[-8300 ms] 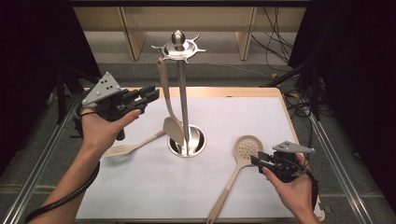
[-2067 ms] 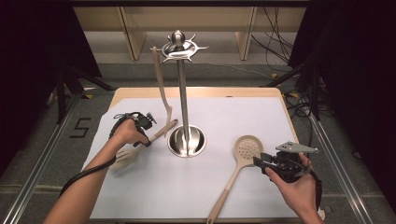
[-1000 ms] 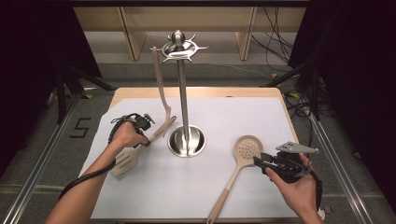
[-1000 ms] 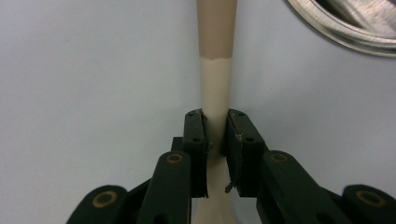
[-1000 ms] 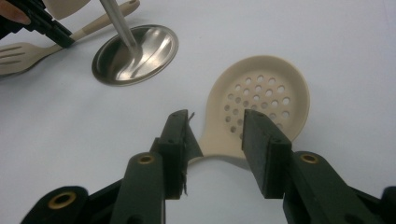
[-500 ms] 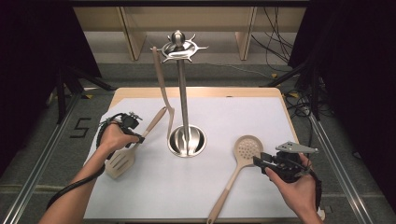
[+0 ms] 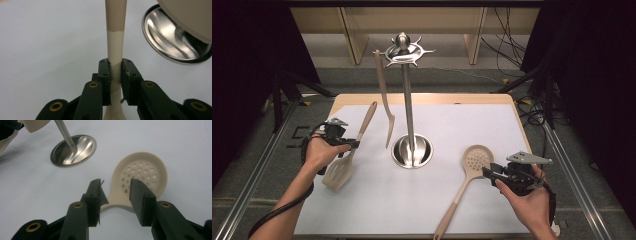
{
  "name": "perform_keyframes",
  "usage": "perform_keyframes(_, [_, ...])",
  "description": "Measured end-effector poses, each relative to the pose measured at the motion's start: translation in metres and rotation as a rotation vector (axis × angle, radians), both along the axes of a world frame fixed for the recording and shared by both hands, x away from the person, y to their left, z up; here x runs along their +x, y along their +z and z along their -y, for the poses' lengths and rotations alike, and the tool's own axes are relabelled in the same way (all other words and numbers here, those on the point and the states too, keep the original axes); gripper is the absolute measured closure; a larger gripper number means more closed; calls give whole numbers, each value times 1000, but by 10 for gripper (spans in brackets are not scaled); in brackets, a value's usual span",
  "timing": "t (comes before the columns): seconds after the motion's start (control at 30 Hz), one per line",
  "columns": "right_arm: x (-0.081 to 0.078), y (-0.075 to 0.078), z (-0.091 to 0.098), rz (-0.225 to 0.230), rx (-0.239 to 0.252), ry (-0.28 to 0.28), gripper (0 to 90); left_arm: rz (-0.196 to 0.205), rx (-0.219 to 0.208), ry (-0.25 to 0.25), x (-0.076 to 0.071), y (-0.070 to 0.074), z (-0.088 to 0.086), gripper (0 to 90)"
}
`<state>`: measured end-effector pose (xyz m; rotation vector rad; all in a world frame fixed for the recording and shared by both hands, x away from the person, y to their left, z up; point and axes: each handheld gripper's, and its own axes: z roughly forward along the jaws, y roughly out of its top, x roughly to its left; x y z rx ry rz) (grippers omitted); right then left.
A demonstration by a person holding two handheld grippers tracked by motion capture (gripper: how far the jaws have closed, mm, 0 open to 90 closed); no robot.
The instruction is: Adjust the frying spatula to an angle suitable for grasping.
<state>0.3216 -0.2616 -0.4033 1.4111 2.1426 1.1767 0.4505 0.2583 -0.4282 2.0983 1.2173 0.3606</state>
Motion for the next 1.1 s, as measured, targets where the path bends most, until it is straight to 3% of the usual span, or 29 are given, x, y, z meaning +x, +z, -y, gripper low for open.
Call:
perform_keyframes(0.13, [0,0,0,-5,3,-2,622,52,9,-21,-9,8,-4,780])
perform_keyframes(0.17, [0,0,0,-2,3,-1,622,60,-1,-27,-11,10,-4,781])
perform_keyframes(0.2, [-2,1,-3,-34,32,-17,622,70,-10,-25,-13,12,-4,780])
perform_keyframes(0.4, [-2,0,-3,-23,28,-13,622,136,-64,-24,-24,22,-2,780])
perform_keyframes(0.43, [-2,0,-3,-25,28,-14,622,152,-92,-9,-26,23,0,780])
perform_keyframes(0.5, [0,0,-1,6,0,3,622,166,-97,-11,-30,27,1,780])
perform_keyframes(0.6, [0,0,-1,-2,12,2,622,199,-132,-2,-35,32,3,780])
perform_keyframes(0.63, [-1,0,-1,-12,21,-9,622,206,-125,-12,-36,34,2,780])
perform_keyframes(0.67, [-1,1,-1,-14,17,-11,622,222,-148,-4,-38,35,4,780])
perform_keyframes(0.7, [-2,1,-2,-28,27,-22,622,224,-133,-12,-39,37,3,780])
perform_keyframes(0.77, [0,0,0,7,-1,-4,622,235,-156,-15,-42,40,4,780])
perform_keyframes(0.9, [0,0,-1,-2,18,-1,622,262,-158,-14,-49,46,4,780])
perform_keyframes(0.93, [-2,1,-3,-24,29,-20,622,267,-168,-13,-51,48,3,780])
perform_keyframes(1.0, [0,0,0,8,2,-2,622,272,-179,-11,-54,50,2,780])
perform_keyframes(1.1, [0,0,0,7,4,-3,622,283,-190,-8,-58,53,1,780])
